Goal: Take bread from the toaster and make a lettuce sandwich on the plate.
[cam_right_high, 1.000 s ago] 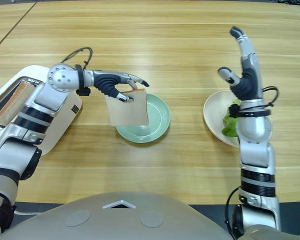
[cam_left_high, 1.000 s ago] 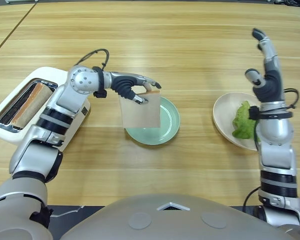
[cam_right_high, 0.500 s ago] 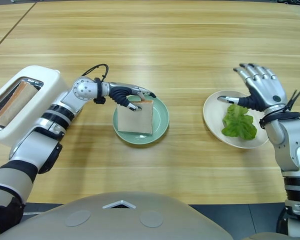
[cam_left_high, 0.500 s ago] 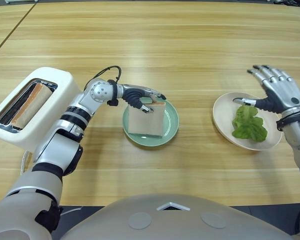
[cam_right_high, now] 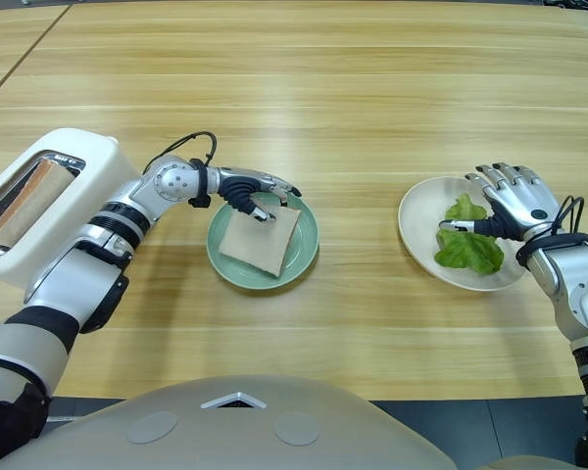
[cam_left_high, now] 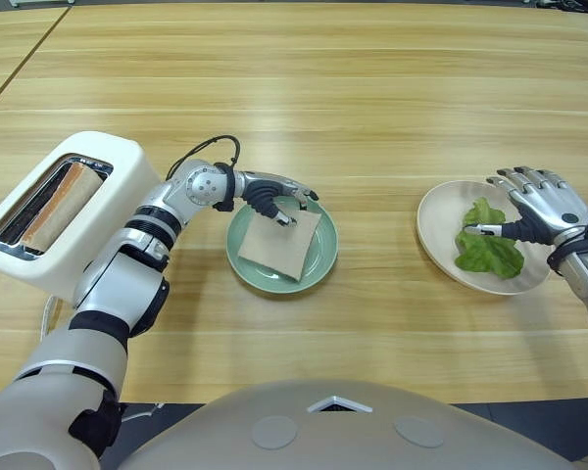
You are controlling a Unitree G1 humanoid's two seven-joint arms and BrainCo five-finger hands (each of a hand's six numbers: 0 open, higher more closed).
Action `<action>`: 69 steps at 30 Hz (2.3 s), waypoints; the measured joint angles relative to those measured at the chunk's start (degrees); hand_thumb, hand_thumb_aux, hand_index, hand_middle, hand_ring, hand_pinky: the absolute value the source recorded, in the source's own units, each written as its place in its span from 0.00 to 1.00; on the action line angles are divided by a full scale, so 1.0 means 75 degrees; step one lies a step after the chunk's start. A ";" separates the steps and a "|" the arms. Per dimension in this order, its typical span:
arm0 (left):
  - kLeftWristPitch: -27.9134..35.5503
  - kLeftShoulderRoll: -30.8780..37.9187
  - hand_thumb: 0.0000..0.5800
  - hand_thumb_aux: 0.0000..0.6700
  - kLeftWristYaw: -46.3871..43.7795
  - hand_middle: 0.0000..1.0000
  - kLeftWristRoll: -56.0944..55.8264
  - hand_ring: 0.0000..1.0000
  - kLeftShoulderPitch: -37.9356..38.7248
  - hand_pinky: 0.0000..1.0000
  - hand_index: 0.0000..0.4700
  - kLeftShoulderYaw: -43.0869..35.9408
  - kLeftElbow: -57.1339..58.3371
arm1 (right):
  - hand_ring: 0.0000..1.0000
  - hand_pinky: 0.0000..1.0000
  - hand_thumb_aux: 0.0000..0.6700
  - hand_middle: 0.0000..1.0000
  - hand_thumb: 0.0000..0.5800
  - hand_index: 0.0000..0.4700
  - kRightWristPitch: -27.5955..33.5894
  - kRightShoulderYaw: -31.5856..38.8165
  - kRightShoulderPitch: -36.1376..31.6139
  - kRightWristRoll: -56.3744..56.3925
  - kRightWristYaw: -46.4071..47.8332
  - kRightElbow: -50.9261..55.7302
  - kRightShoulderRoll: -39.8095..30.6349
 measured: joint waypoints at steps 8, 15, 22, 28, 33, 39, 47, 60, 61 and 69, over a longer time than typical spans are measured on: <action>-0.0075 0.0279 0.00 0.00 0.0791 0.00 0.0733 0.00 -0.0268 0.00 0.00 -0.0139 0.0204 | 0.00 0.00 0.00 0.00 0.00 0.00 0.0251 0.0043 0.0188 0.0060 0.0325 -0.0086 -0.0121; 0.0578 0.1044 0.00 0.00 0.1331 0.00 0.0584 0.00 -0.0738 0.00 0.00 0.0812 -0.1500 | 0.00 0.00 0.00 0.00 0.00 0.00 0.0230 0.0624 -0.0140 0.0061 0.0316 0.0843 -0.0120; 0.2457 0.1467 0.00 0.00 0.1436 0.00 0.0177 0.00 0.0277 0.00 0.00 0.1939 -0.5426 | 0.00 0.00 0.64 0.00 0.87 0.64 0.0190 0.1110 -0.0405 0.0175 0.0326 0.1601 -0.0114; 0.3268 0.1455 0.00 0.00 0.1011 0.00 -0.0038 0.00 0.1399 0.00 0.00 0.1945 -0.7264 | 0.00 0.00 1.00 0.00 1.00 1.00 0.0076 0.1318 -0.0705 0.0305 0.0091 0.1869 -0.0114; 0.3474 0.1453 0.00 0.00 0.0919 0.00 -0.0051 0.00 0.1728 0.00 0.00 0.1936 -0.7532 | 0.00 0.00 1.00 0.00 1.00 1.00 0.0074 0.1325 -0.0710 0.0376 -0.0276 0.1925 -0.0115; 0.3498 0.1460 0.00 0.00 0.0933 0.00 -0.0049 0.00 0.2083 0.00 0.00 0.1920 -0.7553 | 0.00 0.00 1.00 0.00 1.00 1.00 -0.0070 0.0979 -0.0481 0.0839 -0.0352 0.0684 -0.0122; 0.3804 0.1384 0.00 0.00 0.1251 0.00 -0.0144 0.00 0.2281 0.00 0.00 0.2262 -0.7633 | 0.00 0.00 1.00 0.00 1.00 1.00 -0.0904 0.1952 -0.2057 0.1432 0.0996 -0.1600 0.0878; 0.4238 0.1059 0.00 0.00 0.1687 0.00 -0.0485 0.00 0.2428 0.00 0.00 0.2581 -0.7837 | 0.00 0.00 1.00 0.00 1.00 1.00 -0.2241 0.4327 -0.5262 0.0507 0.0646 0.1348 0.3494; 0.4238 0.1046 0.00 0.00 0.1703 0.00 -0.0485 0.00 0.2466 0.00 0.00 0.2572 -0.7836 | 0.00 0.00 1.00 0.00 1.00 1.00 -0.2295 0.4418 -0.5264 0.0492 0.0643 0.1386 0.3569; 0.4213 0.0851 0.00 0.00 0.1840 0.00 -0.0463 0.00 0.2501 0.00 0.00 0.2435 -0.7558 | 0.00 0.00 1.00 0.00 1.00 1.00 -0.2510 0.4754 -0.5018 0.0468 0.0886 0.0622 0.3896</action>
